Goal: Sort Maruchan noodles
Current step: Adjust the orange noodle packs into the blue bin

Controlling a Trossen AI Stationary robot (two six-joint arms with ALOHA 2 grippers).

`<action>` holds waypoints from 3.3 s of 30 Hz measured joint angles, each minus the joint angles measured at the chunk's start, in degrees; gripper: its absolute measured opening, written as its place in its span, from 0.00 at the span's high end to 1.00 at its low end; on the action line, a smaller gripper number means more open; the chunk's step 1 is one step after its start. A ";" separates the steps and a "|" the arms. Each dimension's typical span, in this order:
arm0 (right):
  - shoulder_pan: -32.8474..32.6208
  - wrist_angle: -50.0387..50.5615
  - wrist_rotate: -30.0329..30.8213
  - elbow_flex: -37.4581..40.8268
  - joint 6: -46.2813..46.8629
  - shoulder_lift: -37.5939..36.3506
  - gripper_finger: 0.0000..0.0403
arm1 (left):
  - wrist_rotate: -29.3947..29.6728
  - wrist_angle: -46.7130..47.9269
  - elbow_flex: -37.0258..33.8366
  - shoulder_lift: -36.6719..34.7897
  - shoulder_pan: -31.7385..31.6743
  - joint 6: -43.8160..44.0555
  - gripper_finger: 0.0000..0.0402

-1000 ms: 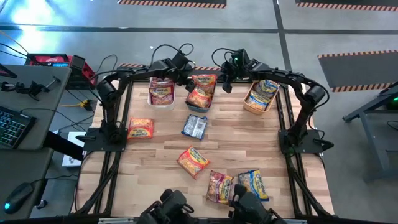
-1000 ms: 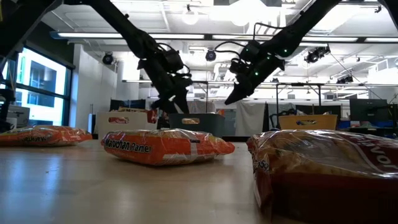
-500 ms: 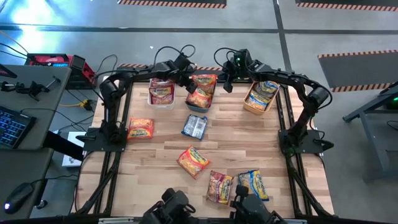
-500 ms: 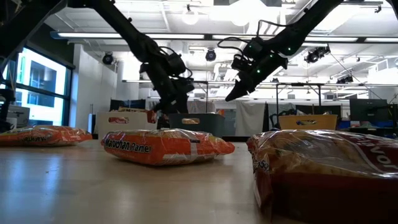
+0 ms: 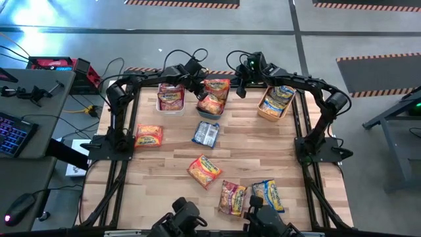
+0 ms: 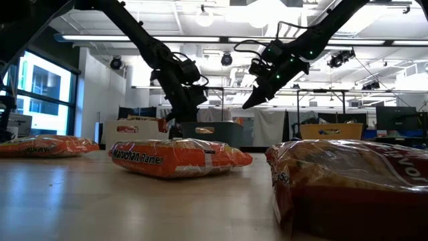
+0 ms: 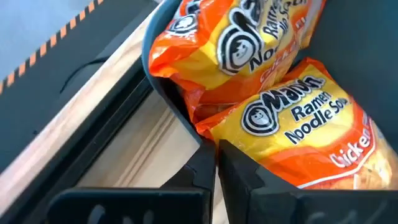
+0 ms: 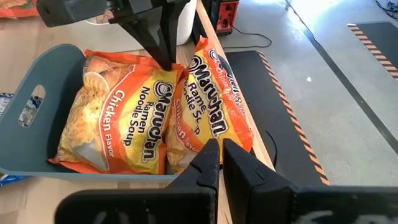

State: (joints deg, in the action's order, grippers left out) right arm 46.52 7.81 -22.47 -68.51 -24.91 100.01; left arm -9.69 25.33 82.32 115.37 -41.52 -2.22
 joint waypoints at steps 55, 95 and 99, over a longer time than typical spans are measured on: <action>-6.02 -4.52 -20.26 -12.10 -7.10 19.49 0.77 | -6.73 -4.06 0.04 -7.65 7.50 -21.82 1.00; -2.52 7.67 -13.31 -12.15 -10.10 12.94 1.00 | -3.49 2.68 0.07 -1.51 -0.02 -3.57 0.98; -3.14 7.61 -10.55 -12.15 -9.62 12.94 0.98 | -6.32 0.53 0.13 -1.70 1.29 -6.43 1.00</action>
State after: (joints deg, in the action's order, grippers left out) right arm 43.38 15.42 -33.02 -80.66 -34.52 112.95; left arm -16.02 25.86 82.45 113.67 -40.22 -8.65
